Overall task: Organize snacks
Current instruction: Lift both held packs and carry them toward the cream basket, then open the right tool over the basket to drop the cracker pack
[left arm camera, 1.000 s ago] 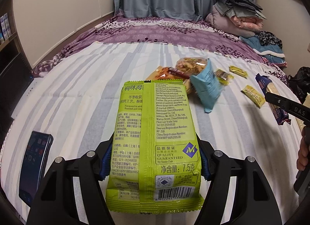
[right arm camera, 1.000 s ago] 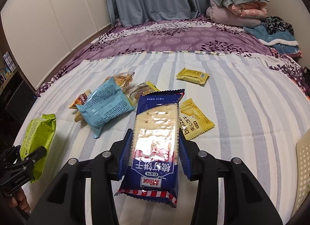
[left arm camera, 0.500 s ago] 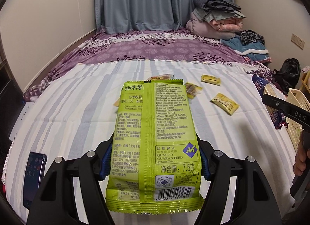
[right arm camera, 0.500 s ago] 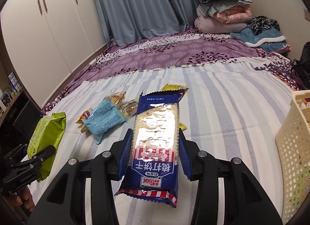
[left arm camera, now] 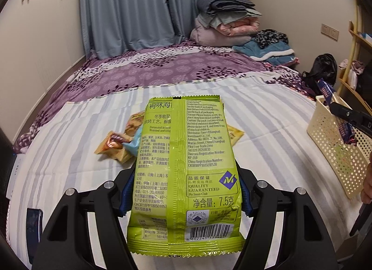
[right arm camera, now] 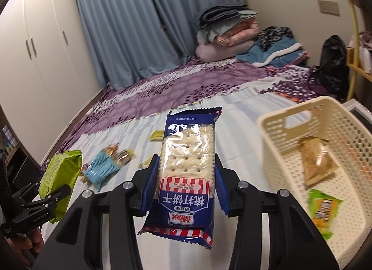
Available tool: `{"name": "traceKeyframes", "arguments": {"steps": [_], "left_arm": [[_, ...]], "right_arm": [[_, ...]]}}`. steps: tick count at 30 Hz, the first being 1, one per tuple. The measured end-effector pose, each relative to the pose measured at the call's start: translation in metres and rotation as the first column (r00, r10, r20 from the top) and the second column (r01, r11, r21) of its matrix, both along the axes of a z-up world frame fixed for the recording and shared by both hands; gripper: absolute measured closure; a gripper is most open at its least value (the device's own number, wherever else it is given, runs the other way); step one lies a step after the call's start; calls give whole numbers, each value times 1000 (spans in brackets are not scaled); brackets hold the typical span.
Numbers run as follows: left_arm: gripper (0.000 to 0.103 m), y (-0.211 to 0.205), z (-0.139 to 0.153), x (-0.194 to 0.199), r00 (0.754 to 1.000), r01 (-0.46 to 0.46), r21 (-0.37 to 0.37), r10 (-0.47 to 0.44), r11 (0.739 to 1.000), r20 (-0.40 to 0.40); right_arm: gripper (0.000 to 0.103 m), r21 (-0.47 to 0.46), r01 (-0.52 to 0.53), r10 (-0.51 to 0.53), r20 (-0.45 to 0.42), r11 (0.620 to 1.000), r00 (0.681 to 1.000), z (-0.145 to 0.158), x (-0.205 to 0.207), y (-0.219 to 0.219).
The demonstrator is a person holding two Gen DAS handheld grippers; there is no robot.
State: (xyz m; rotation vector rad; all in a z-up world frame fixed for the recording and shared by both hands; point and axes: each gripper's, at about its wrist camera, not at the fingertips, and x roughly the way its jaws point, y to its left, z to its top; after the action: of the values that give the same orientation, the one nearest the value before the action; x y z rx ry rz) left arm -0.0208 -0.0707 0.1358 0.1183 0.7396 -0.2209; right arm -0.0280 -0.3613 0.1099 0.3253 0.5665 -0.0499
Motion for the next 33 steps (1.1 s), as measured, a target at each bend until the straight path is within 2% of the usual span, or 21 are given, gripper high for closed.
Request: {"name": "traceKeyframes", "arguments": {"steps": [6,14,22,28,33], "left_arm": [[33,-36,8,-2,997,77,6,-77,997,11],[33,-84,15,-3,984,178,12,-178,984,17],[33,-123,23,-10,964,263,12,-263,965,27],[33,-154,31,-16,942,332,17,-332,943,45],[33,-184,38,-20,915,402,3,-401,916,48]], "right_arm": [[59,0,147,-147,12,989,989,2,-37,-54],[58,9,302,-302,-5,953,953,-9,-75,-112],[57,20,365,-364,-32,931,931,-24,-92,-139],[56,19,381,-381,-22,924,924,-25,-101,-142],[41,11,396,-396,0,918,918,-23,-108,-143]]}}
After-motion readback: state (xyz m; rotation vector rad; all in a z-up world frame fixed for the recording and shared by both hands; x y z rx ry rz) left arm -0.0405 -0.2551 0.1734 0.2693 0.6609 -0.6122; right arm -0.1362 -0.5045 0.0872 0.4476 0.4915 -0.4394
